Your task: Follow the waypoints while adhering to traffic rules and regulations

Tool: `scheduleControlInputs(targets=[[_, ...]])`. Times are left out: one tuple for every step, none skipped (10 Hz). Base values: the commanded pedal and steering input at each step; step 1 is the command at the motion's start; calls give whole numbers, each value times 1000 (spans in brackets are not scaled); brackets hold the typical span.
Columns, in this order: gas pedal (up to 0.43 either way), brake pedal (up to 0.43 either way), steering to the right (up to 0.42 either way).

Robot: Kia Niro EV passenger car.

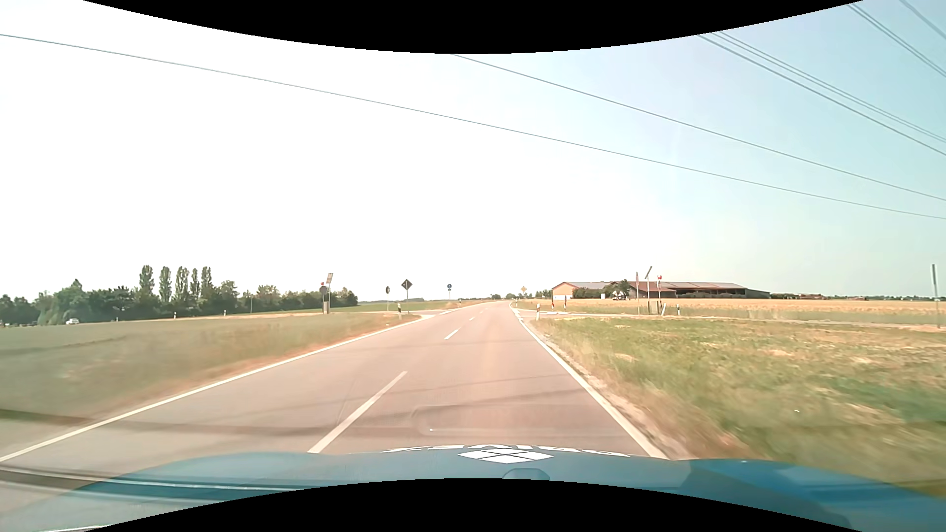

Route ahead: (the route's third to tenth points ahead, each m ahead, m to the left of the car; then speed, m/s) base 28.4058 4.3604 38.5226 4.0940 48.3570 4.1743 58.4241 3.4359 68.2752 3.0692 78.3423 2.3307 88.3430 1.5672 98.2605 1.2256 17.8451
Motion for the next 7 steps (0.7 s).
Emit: scheduleControlInputs(targets=[[177, 0, 2], [177, 0, 2], [177, 0, 3], [177, 0, 4], [177, 0, 3], [177, 0, 3], [177, 0, 3]])
